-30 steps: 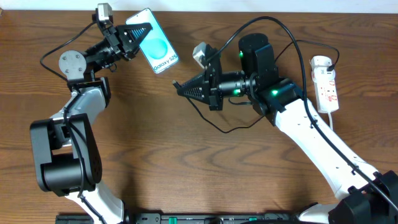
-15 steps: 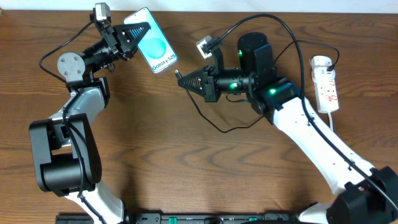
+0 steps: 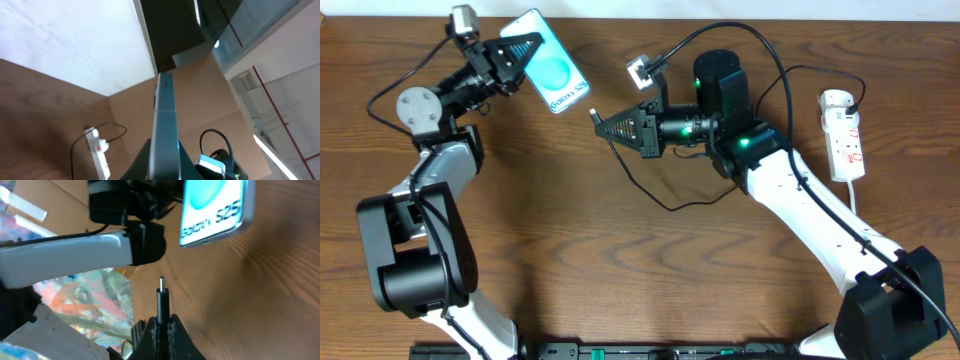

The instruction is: Plug charger to phone and switch on socket

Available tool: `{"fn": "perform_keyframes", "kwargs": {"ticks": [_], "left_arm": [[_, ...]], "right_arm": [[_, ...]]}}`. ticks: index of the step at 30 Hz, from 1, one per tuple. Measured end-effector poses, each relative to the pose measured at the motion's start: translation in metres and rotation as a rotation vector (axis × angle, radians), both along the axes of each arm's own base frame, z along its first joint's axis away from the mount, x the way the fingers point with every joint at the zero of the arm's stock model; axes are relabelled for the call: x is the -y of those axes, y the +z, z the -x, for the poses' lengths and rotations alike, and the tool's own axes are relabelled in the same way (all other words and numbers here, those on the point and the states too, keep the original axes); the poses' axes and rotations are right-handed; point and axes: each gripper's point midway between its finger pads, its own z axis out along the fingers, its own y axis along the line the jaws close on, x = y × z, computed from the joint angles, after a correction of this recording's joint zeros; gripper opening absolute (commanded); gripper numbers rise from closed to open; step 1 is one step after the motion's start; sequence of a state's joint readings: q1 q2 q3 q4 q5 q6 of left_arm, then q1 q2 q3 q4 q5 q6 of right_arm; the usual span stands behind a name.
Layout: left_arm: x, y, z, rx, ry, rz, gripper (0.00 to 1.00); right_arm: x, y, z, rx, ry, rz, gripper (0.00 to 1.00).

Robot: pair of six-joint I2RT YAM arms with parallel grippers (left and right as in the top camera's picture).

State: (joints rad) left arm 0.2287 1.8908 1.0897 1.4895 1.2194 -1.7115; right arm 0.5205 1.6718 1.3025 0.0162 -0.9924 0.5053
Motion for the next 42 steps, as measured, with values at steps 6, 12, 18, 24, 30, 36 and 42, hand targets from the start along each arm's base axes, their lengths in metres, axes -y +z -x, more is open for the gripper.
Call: {"fn": "perform_keyframes", "kwargs": {"ticks": [6, 12, 18, 24, 30, 36, 42], "left_arm": [[-0.005, 0.000, -0.001, -0.011, 0.011, 0.010, 0.07], [-0.006, 0.001, -0.001, -0.013, 0.012, 0.013, 0.07], [-0.006, 0.001, -0.001, -0.013, 0.012, 0.013, 0.07], [-0.005, 0.001, -0.001, -0.013, 0.011, 0.012, 0.07], [-0.004, -0.001, 0.001, -0.016, -0.001, 0.004, 0.07], [-0.003, -0.002, 0.001, -0.018, -0.008, 0.000, 0.07], [-0.002, -0.003, 0.003, -0.020, -0.017, -0.006, 0.08]], "right_arm": [[-0.008, 0.002, 0.004, 0.008, 0.026, -0.021, 0.01], [-0.019, -0.011, -0.002, -0.026, 0.070, -0.056, 0.01], [-0.037, -0.030, -0.006, -0.063, 0.127, -0.099, 0.01], [-0.041, -0.043, -0.007, -0.115, 0.159, -0.107, 0.01], [-0.036, -0.042, -0.009, -0.123, 0.160, -0.112, 0.01], [-0.016, -0.041, -0.029, -0.121, 0.114, -0.116, 0.01], [-0.014, -0.041, -0.031, -0.121, 0.113, -0.117, 0.01]]}}
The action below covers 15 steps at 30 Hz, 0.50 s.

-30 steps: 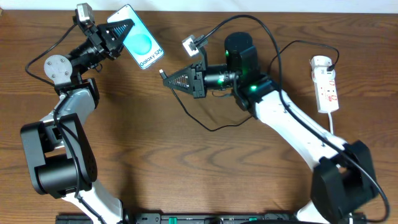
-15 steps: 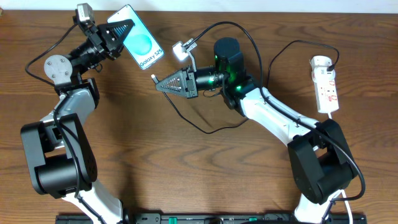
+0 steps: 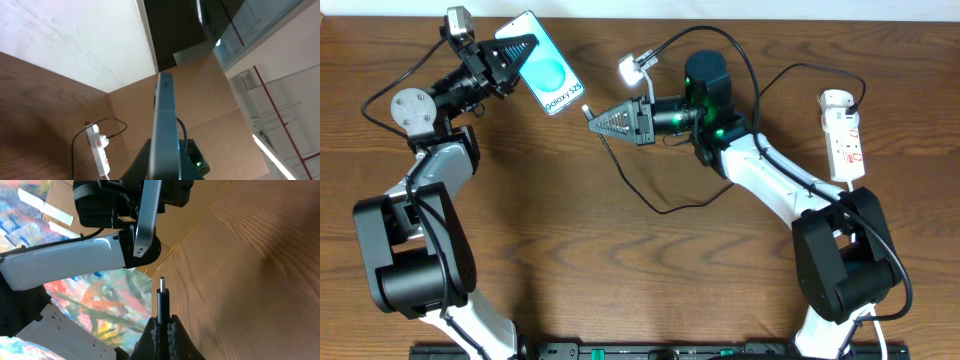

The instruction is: Plug charger to phone and switch on socket

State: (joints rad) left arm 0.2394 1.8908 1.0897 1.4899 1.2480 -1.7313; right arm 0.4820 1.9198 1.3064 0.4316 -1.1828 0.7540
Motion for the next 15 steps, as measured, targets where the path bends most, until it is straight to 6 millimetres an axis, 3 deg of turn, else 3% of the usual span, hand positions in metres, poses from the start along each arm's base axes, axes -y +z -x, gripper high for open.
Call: {"fn": "perform_keyframes", "kwargs": {"ticks": [15], "left_arm": [[0.013, 0.000, 0.002, 0.001, -0.031, -0.003, 0.07]], "right_arm": [[0.000, 0.000, 0.003, -0.001, 0.016, -0.002, 0.01]]}}
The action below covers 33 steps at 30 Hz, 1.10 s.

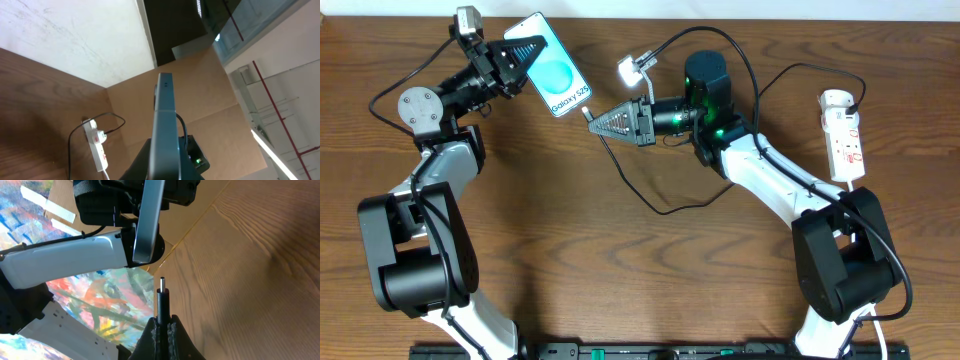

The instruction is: Plug charger to phone and switch on socket

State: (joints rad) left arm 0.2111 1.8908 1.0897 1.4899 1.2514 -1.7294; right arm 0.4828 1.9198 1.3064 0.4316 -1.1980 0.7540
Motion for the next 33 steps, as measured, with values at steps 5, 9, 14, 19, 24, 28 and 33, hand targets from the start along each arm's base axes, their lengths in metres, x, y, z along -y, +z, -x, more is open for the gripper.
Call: {"fn": "perform_keyframes", "kwargs": {"ticks": [5, 9, 14, 19, 24, 28, 33], "left_arm": [[0.000, -0.002, -0.001, -0.009, 0.002, -0.001, 0.07], [0.000, -0.003, -0.002, -0.005, 0.006, -0.008, 0.07], [0.002, -0.004, -0.002, 0.000, 0.003, -0.011, 0.07], [0.005, -0.005, -0.003, 0.000, -0.002, -0.017, 0.07], [0.006, -0.012, -0.006, -0.050, -0.005, -0.009, 0.07], [0.006, -0.013, -0.006, -0.050, -0.006, -0.011, 0.07], [0.006, -0.013, -0.006, -0.054, -0.009, -0.012, 0.07]], "right_arm": [[-0.003, 0.000, 0.003, 0.001, 0.009, 0.000, 0.01], [-0.006, 0.000, 0.007, 0.001, 0.021, -0.001, 0.01], [-0.006, 0.001, 0.008, 0.003, 0.025, -0.003, 0.01], [-0.006, 0.003, 0.008, 0.017, 0.030, -0.011, 0.01], [-0.006, 0.003, 0.009, 0.019, 0.033, -0.013, 0.01], [-0.006, 0.003, 0.009, 0.018, 0.033, -0.013, 0.01], [-0.006, 0.003, 0.009, 0.018, 0.033, -0.013, 0.01]]}}
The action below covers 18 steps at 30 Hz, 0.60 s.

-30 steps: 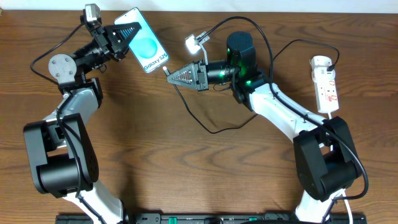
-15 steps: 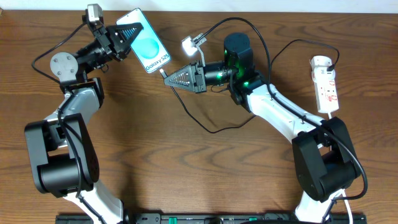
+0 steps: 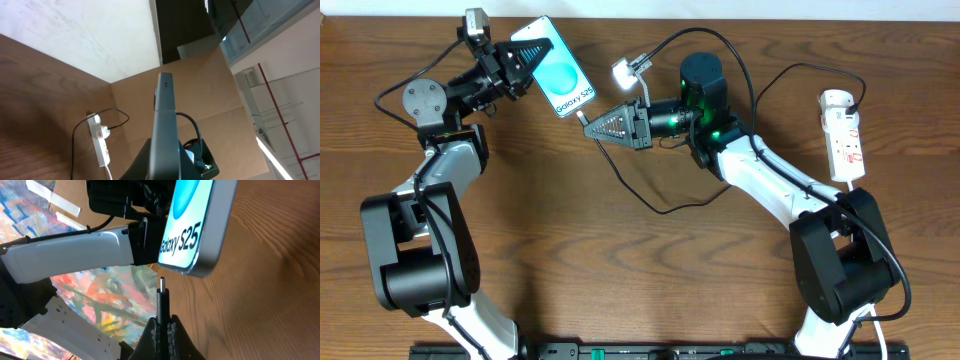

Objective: Plug charger to phone and switch on socket
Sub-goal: 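Align the USB-C plug under the phone's bottom port with the right gripper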

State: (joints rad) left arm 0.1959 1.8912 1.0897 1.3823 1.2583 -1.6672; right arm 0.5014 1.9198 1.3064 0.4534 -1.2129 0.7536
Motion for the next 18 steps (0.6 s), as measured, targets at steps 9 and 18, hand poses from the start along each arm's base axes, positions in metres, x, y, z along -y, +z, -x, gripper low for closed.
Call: {"fn": "perform_keyframes", "kwargs": {"ticks": [9, 18], "left_arm": [[0.0001, -0.0049, -0.0014, -0.037, -0.006, 0.004, 0.07], [0.0011, -0.0058, 0.0001, -0.038, -0.016, -0.001, 0.07]], "right_arm": [[0.0000, 0.0000, 0.0001, 0.000, 0.000, 0.000, 0.01], [0.0000, 0.0000, 0.0001, 0.003, 0.001, -0.001, 0.01]]}}
